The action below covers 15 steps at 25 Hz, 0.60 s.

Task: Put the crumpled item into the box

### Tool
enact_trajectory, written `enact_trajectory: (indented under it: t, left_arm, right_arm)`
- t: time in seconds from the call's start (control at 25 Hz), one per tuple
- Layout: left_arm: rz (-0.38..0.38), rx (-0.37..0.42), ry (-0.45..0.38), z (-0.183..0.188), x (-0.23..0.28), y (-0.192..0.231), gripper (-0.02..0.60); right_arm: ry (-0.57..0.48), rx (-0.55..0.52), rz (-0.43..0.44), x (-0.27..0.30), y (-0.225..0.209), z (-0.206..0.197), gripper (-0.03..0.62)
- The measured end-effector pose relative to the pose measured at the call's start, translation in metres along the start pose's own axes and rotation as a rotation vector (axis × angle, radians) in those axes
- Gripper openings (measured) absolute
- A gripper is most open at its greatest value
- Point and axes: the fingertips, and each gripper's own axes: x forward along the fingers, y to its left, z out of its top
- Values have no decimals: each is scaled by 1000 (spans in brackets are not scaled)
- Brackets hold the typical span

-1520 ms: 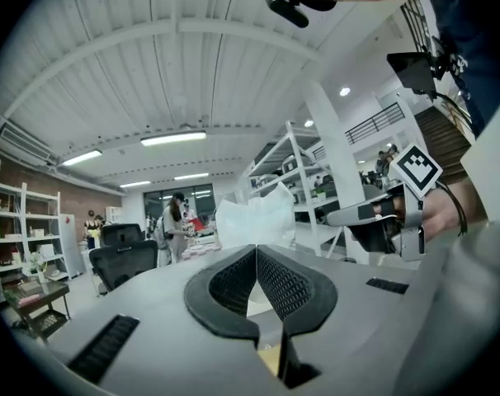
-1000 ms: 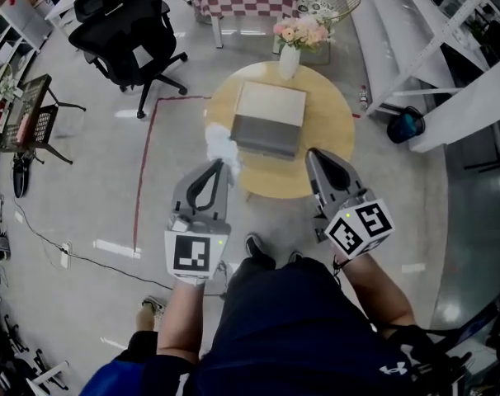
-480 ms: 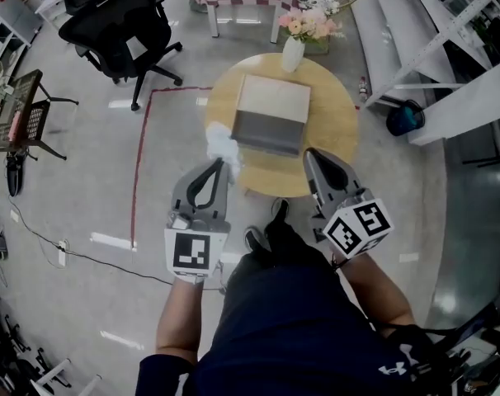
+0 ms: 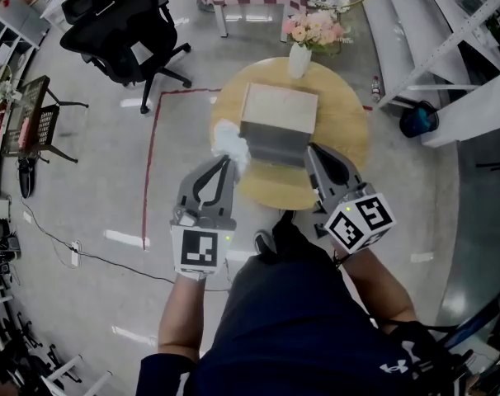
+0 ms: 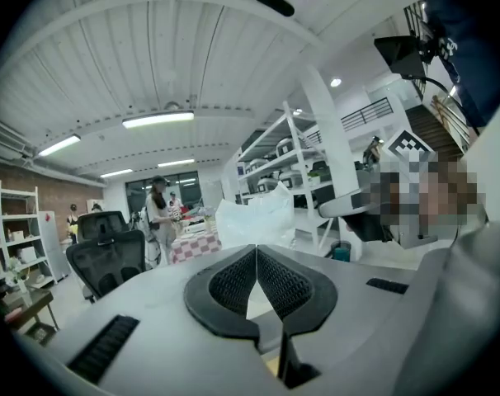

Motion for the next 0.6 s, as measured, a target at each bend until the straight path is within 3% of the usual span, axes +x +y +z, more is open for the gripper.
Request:
enact_trajectory:
  t: [0.44,0.6]
  left_arm:
    - [-143,137,96,-13,91,-29,18]
    - [-200,250,128,-18,118,-47,18]
  right_arm:
    - [20,74,-38,32,-90,9,5]
    - [23,117,-52,39,-120,10,5]
